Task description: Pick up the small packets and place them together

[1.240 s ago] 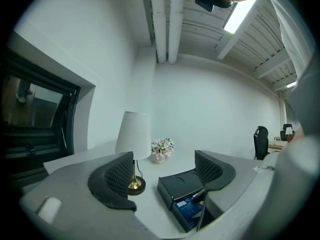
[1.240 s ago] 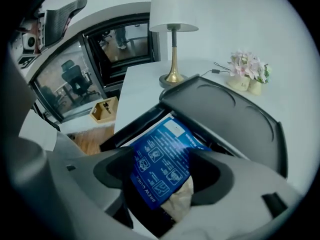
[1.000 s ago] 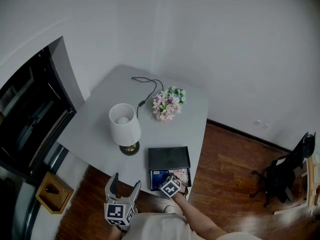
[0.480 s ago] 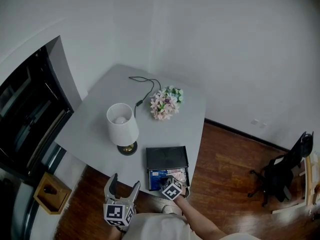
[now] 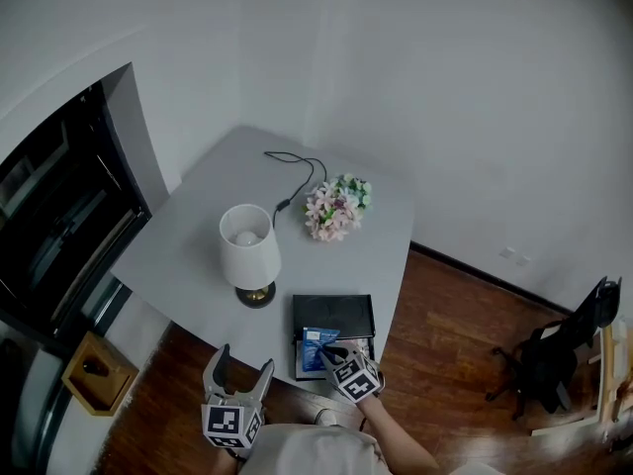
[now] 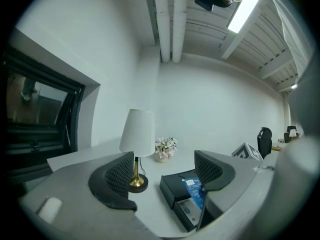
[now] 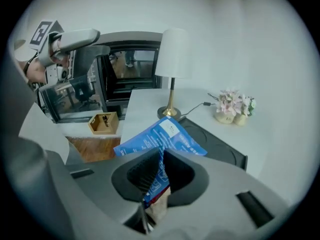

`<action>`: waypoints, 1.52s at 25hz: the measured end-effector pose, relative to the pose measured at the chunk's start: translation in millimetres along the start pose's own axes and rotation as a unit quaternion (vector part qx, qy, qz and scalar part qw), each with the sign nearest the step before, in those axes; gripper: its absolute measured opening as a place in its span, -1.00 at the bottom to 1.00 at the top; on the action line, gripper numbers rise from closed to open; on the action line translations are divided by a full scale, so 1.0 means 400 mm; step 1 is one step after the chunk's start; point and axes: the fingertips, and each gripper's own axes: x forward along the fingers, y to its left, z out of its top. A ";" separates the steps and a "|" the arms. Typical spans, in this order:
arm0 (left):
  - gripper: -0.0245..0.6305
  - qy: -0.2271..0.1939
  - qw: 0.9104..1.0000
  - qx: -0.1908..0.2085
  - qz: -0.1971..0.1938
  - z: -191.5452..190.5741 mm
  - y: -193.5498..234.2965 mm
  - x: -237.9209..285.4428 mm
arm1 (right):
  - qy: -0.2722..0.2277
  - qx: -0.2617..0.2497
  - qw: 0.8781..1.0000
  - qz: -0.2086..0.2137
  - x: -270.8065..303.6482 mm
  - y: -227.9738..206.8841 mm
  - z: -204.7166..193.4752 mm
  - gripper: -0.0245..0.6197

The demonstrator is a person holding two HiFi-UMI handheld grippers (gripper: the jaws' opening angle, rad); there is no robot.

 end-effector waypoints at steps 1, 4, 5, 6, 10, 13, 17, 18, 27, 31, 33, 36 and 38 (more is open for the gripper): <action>0.26 0.000 1.000 0.000 0.001 -0.001 0.004 -0.001 | -0.004 0.000 1.000 -0.001 0.012 -0.021 0.017 -0.79; 0.26 0.000 1.000 0.001 0.004 0.000 0.008 -0.002 | -0.002 0.000 1.000 0.001 0.075 -0.093 0.061 -0.79; 0.26 -0.001 1.000 0.002 0.004 0.002 0.007 -0.001 | 0.004 -0.002 1.000 0.003 0.101 -0.114 0.071 -0.80; 0.26 -0.002 1.000 0.004 0.004 0.004 0.006 0.000 | 0.012 -0.003 1.000 0.005 0.126 -0.132 0.078 -0.80; 0.26 -0.004 1.000 0.009 0.008 0.013 0.007 -0.002 | 0.045 -0.005 0.999 0.004 0.209 -0.175 0.079 -0.80; 0.26 -0.005 1.000 0.007 0.014 0.015 0.015 -0.012 | 0.054 -0.004 0.998 -0.024 0.226 -0.193 0.069 -0.80; 0.26 -0.008 1.000 0.005 0.016 0.016 0.017 -0.016 | 0.003 -0.013 0.998 -0.069 0.195 -0.218 0.105 -0.66; 0.26 -0.008 1.000 0.006 0.014 0.016 0.016 -0.015 | -0.023 -0.010 0.997 -0.075 0.173 -0.219 0.125 -0.65; 0.26 -0.013 1.000 0.023 -0.017 0.042 -0.019 0.018 | -0.355 0.105 0.923 -0.103 -0.249 -0.208 0.304 -0.59; 0.26 -0.025 0.998 0.031 -0.039 0.070 -0.052 0.037 | -0.401 0.122 0.897 -0.139 -0.399 -0.203 0.293 0.33; 0.30 -0.039 0.997 0.031 -0.059 0.087 -0.076 0.044 | -0.412 0.118 0.887 -0.173 -0.453 -0.200 0.270 0.33; 0.51 -0.048 0.995 0.030 -0.086 0.098 -0.108 0.057 | -0.402 0.105 0.892 -0.178 -0.475 -0.169 0.226 0.20; 0.51 -0.039 0.995 0.026 -0.094 0.089 -0.119 0.066 | -0.388 0.105 0.899 -0.171 -0.470 -0.151 0.203 0.20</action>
